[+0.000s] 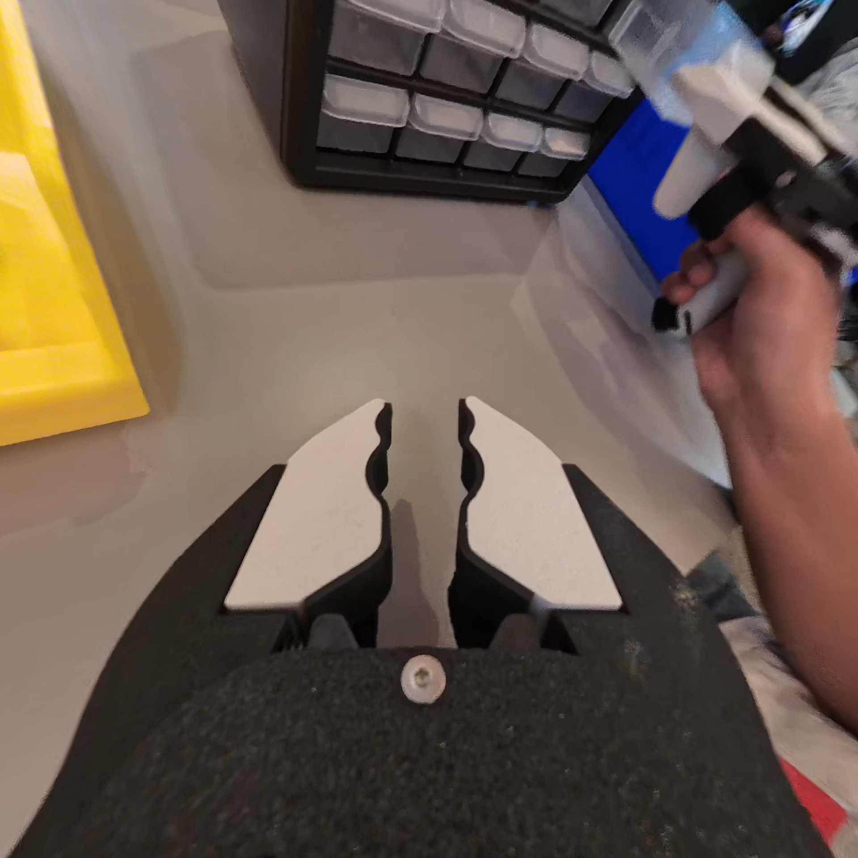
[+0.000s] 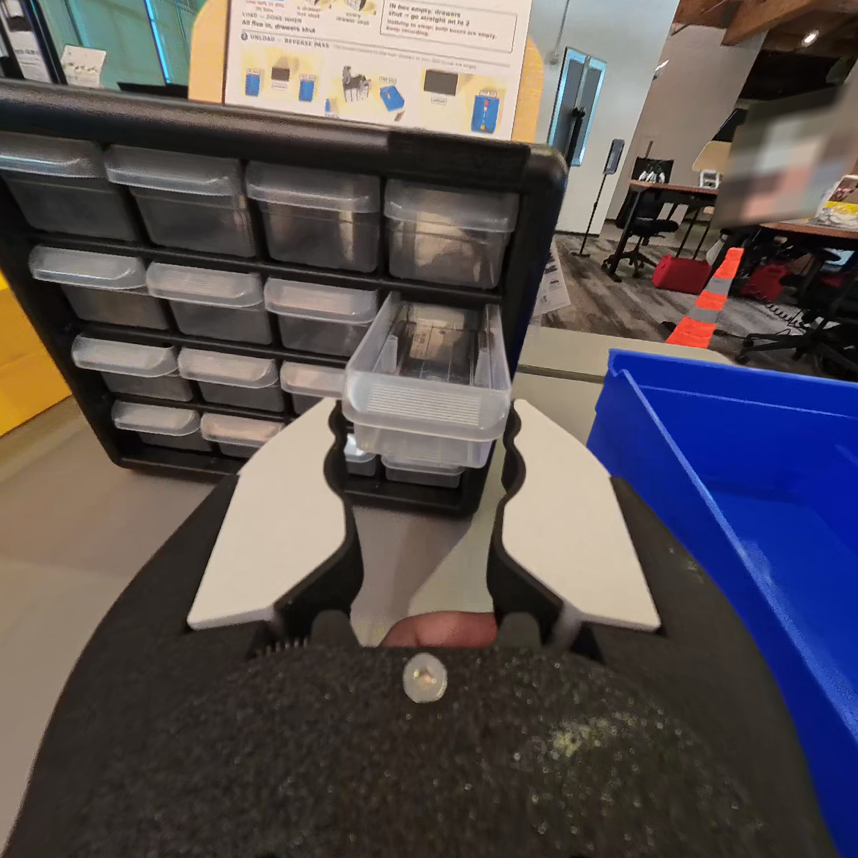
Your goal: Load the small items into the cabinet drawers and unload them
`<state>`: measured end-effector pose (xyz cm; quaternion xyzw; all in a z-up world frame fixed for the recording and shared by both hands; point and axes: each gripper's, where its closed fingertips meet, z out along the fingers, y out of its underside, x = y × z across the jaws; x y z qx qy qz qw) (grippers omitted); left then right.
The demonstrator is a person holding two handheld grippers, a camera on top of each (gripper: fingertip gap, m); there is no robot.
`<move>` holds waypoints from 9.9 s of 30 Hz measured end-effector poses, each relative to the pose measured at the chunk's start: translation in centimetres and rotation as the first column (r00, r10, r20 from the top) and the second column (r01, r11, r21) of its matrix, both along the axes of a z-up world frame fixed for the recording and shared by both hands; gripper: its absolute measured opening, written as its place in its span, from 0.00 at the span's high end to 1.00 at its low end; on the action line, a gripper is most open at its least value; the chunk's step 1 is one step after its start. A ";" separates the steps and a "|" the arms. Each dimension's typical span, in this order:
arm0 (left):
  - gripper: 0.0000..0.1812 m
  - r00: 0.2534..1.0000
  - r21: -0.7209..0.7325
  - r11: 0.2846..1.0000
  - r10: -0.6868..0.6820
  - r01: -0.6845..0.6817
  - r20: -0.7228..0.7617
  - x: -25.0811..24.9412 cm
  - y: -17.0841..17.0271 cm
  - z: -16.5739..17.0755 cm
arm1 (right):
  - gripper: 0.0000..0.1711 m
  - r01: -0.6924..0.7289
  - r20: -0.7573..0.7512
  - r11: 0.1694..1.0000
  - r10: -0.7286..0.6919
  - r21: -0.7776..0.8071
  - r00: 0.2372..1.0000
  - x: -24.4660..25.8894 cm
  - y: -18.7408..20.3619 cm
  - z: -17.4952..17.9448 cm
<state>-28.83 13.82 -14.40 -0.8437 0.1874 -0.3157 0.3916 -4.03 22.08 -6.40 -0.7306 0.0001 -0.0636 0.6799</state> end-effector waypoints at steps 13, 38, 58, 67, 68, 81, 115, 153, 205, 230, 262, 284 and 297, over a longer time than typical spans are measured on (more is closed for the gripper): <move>0.67 0.943 -0.072 0.996 0.029 -0.057 -0.333 -10.2 4.3 7.8 | 0.62 -0.023 -0.006 1.000 0.023 0.010 1.000 0.0 -0.8 -0.3; 1.00 0.691 -0.593 0.803 -0.458 0.054 -0.559 -10.9 13.7 -3.7 | 0.62 -0.029 -0.011 1.000 0.029 0.012 1.000 0.0 -0.9 -0.4; 0.70 0.631 -0.357 0.918 -0.382 0.175 -0.675 -9.9 15.6 2.8 | 0.62 -0.039 -0.024 0.999 0.039 0.008 0.999 -0.1 -0.9 -0.4; 0.80 0.649 -0.468 0.863 -0.467 0.189 -0.600 -9.6 17.4 -3.1 | 0.62 -0.038 -0.019 0.999 0.038 0.012 0.999 -0.1 -0.9 -0.4; 0.84 0.629 -0.474 0.858 -0.482 0.197 -0.610 -9.7 17.3 -3.4 | 0.62 -0.038 -0.018 0.999 0.038 0.012 0.999 -0.1 -0.9 -0.4; 0.94 0.642 -0.447 0.865 -0.478 0.227 -0.600 -10.5 17.4 -3.1 | 0.62 -0.039 -0.021 0.999 0.040 0.011 0.999 -0.1 -0.9 -0.4; 0.92 0.390 -0.092 0.600 -0.620 0.794 -0.680 20.8 7.6 14.5 | 0.63 -0.029 -0.020 1.000 0.029 0.005 0.999 -0.4 -1.7 -0.7; 0.80 0.987 0.186 0.969 -0.162 0.161 -0.007 9.4 2.9 9.5 | 0.62 -0.040 -0.024 0.998 0.039 -0.040 0.999 -0.3 -1.4 0.2; 0.74 0.966 0.179 0.950 -0.260 0.257 -0.009 2.9 0.0 10.4 | 0.86 -0.256 -0.027 0.959 0.261 0.125 0.965 -3.9 -5.5 -1.1; 0.78 0.330 -0.584 0.703 -0.709 0.406 -0.624 -12.4 10.1 -1.0 | 0.86 -0.343 -0.165 0.930 0.361 0.130 0.918 -4.4 -5.8 -1.2; 0.88 0.654 -0.327 0.881 -0.474 0.343 -0.590 -12.4 12.7 -1.1 | 0.78 -0.421 0.006 0.792 0.472 -0.442 0.881 -5.9 -2.8 -7.6; 0.88 0.921 0.158 0.920 0.322 -0.359 0.218 -8.6 2.3 5.7 | 0.80 -0.339 0.929 0.900 0.338 -0.272 0.153 -15.8 5.5 -7.1; 0.88 0.945 0.178 0.931 0.296 -0.318 0.138 -8.8 2.9 4.1 | 0.86 -0.310 0.970 0.928 0.237 -0.208 0.057 -17.0 9.3 -7.4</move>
